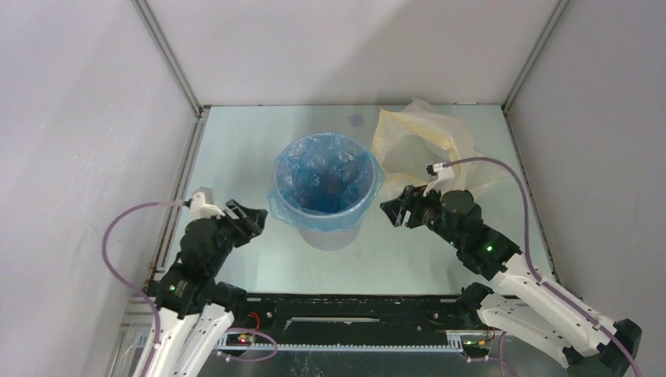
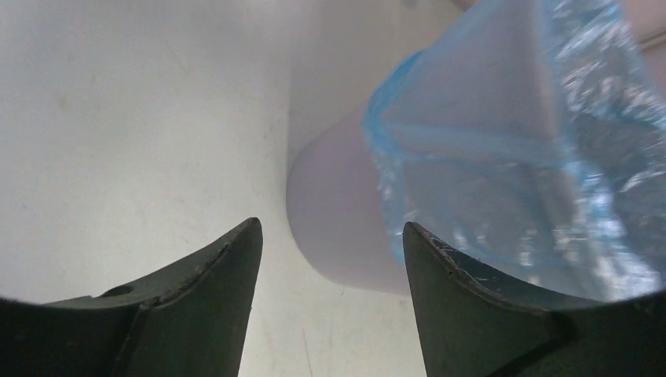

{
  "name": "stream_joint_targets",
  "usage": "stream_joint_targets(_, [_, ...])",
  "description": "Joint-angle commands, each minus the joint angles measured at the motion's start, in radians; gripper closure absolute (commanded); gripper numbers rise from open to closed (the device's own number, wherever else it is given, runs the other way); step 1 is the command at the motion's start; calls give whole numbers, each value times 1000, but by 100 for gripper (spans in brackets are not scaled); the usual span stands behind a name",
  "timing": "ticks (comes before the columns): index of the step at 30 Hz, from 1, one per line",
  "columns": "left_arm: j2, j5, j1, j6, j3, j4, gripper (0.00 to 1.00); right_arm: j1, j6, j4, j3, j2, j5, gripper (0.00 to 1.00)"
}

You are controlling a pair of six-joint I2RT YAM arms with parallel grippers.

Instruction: Put the trash bags into the trash bin

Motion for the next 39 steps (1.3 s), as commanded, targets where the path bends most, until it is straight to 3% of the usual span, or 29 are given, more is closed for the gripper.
stream_joint_targets(1, [-17, -100, 7, 51, 99, -34, 28, 2, -166, -107, 194, -7, 83, 41])
stream_joint_targets(5, [19, -26, 7, 119, 156, -17, 27, 4, -256, -189, 385, 80, 13, 76])
stream_joint_targets(7, [49, -12, 6, 135, 179, -18, 26, 8, -284, -234, 479, 141, -27, 99])
stream_joint_targets(8, [65, -3, 6, 141, 188, -16, 26, 11, -298, -252, 526, 176, -69, 100])
stream_joint_targets(13, [102, 43, 7, 146, 199, 26, 25, 95, -398, -355, 772, 392, -151, 100])
stream_joint_targets(20, [132, 82, 7, 148, 178, 58, 25, 185, -457, -586, 1083, 699, -29, 100])
stream_joint_targets(28, [181, 137, 7, 141, 131, 107, 25, 133, -418, -520, 1036, 665, -29, 100])
stream_joint_targets(34, [227, 147, 7, 133, 105, 132, 25, -15, -340, -458, 889, 524, -88, 100])
stream_joint_targets(35, [232, 150, 7, 130, 101, 137, 25, -57, -318, -426, 842, 490, -121, 98])
stream_joint_targets(38, [238, 155, 7, 125, 91, 152, 25, -178, -252, -338, 691, 412, -278, 54])
stream_joint_targets(39, [239, 157, 6, 126, 91, 155, 25, -209, -231, -309, 652, 395, -313, 46])
